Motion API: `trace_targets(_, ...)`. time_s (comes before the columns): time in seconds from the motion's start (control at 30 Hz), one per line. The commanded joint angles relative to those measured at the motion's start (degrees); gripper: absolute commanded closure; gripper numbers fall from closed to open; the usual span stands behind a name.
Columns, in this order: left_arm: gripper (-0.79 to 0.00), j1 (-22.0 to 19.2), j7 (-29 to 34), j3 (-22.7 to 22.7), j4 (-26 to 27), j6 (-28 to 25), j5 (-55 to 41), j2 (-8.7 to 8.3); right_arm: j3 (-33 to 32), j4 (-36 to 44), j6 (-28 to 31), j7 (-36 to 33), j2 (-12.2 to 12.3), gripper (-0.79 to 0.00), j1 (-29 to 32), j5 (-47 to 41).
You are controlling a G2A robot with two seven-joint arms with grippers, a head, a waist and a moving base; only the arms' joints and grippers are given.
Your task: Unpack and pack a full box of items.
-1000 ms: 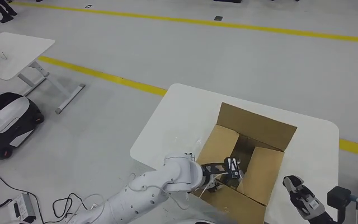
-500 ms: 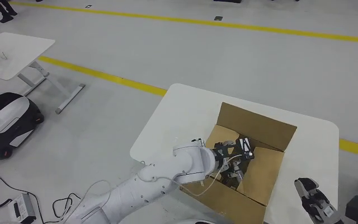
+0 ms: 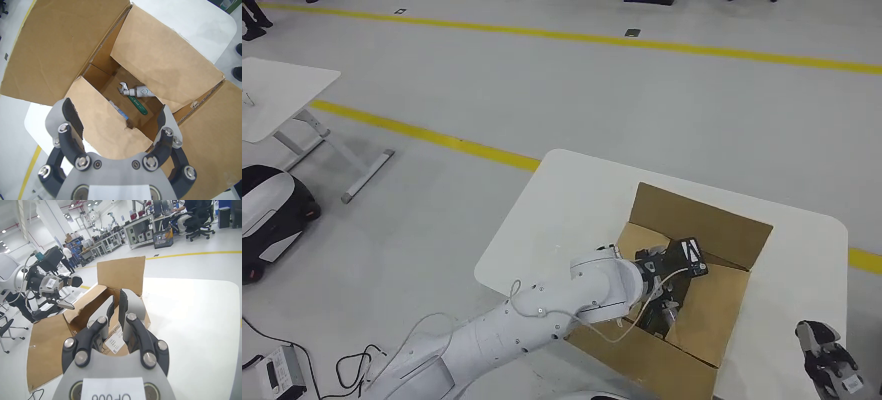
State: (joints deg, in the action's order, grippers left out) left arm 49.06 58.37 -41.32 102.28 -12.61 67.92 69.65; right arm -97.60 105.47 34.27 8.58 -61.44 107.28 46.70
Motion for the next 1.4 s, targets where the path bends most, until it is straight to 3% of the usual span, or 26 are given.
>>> trace_targets(0.0,-0.785,0.0,0.0,0.0,0.0,0.0,0.0,0.0,0.21,-0.26,-0.07,0.54,-0.09,-0.111,-0.06,0.52)
trace_targets(0.13,-0.785,0.41,-0.82,0.05,-0.35,0.33,0.22,0.04,0.56,-0.99,0.18,0.56,-0.2,-0.099,-0.58,0.93)
trace_targets(0.23,-0.785,-0.27,0.51,1.48,-1.64,3.81,3.12,0.78,0.63,-1.47,0.39,0.34,-0.26,-0.099,-1.11,0.74)
trace_targets(0.53,-0.785,-6.25,10.74,10.46,-9.71,16.13,13.06,5.69,0.2,-2.5,0.93,-0.27,-0.39,-0.111,-2.0,-0.03)
trace_targets(0.87,-0.785,-9.6,16.84,16.5,-19.87,21.6,18.17,11.42,0.25,-3.36,1.86,-0.81,-0.57,-0.123,-2.83,-1.06)
trace_targets(1.07,-0.785,-10.36,17.17,16.58,-23.73,22.28,18.42,13.84,0.37,-3.87,2.25,-0.99,-0.69,-0.126,-3.16,-1.35)
trace_targets(1.1,-0.693,-10.3,17.26,16.33,-24.05,22.54,18.34,14.12,0.39,-3.99,2.29,-1.04,-0.71,-0.126,-3.2,-1.35)
trace_targets(1.13,-0.403,-10.26,17.24,16.03,-24.3,22.8,18.49,14.34,0.41,-4.08,2.32,-1.08,-0.73,-0.129,-3.25,-1.36)
trace_targets(1.17,-0.326,-10.15,17.29,15.73,-24.48,23.1,18.71,14.53,0.42,-4.15,2.39,-1.08,-0.75,-0.132,-3.3,-1.39)
trace_targets(1.23,-0.046,-9.95,17.34,15.27,-24.59,23.13,19.16,14.77,0.47,-4.31,2.48,-1.17,-0.78,-0.129,-3.37,-1.48)
trace_targets(1.27,0.0,-9.78,17.29,14.93,-24.48,23.33,19.54,14.89,0.49,-4.37,2.58,-1.28,-0.79,-0.129,-3.41,-1.44)
trace_targets(1.37,0.0,-9.12,17.59,14.15,-24.0,23.52,21.39,15.09,0.62,-4.43,2.67,-1.46,-0.84,-0.132,-3.51,-1.37)
